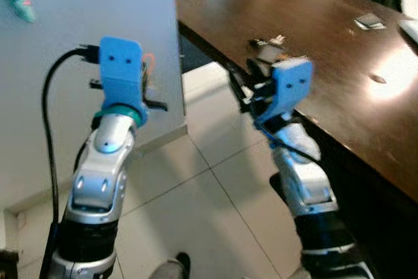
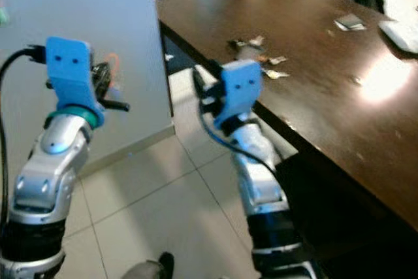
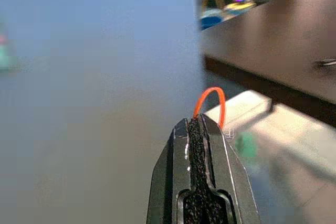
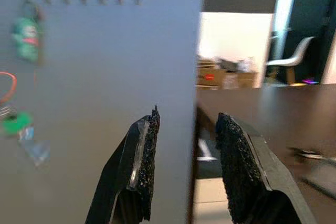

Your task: Hang keys on a hook

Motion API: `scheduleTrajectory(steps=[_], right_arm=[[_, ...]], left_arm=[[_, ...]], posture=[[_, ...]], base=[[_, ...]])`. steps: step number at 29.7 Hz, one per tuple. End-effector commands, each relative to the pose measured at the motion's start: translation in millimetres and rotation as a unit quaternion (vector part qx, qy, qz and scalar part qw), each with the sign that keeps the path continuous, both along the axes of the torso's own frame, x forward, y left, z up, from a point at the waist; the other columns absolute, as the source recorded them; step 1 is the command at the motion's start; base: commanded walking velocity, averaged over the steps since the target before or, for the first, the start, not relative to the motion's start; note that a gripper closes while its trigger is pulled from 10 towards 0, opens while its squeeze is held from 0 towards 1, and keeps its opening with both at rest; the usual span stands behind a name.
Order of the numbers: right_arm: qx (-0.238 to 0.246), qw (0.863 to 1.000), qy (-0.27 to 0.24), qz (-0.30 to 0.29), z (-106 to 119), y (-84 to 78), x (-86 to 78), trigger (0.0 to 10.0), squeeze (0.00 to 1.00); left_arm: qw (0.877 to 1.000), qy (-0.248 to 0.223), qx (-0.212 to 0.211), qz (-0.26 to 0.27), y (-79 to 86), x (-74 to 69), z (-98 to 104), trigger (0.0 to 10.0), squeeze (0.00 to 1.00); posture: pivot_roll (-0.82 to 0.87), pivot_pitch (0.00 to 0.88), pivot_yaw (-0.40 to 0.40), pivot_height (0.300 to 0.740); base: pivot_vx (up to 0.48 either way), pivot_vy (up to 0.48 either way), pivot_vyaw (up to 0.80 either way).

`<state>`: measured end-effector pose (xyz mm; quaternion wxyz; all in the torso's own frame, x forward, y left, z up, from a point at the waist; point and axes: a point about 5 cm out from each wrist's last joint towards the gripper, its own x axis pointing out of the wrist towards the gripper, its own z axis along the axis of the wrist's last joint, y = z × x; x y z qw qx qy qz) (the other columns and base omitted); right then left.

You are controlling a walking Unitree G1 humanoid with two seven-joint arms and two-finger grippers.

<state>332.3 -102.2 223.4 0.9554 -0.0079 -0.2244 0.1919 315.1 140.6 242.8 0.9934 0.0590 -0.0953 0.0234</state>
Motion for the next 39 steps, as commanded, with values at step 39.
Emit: scheduleTrajectory(steps=[39], right_arm=[[0.008, 1.000, 0.002, 0.024, -5.0, 6.1, -4.5, 10.0, 0.00]], left_arm=[[0.999, -0.047, -0.016, 0.016, 2.6, 0.5, 20.6, 10.0, 0.00]], posture=[[0.12, 0.018, 0.098, 0.740]], base=[[0.304, 0.000, 0.29]])
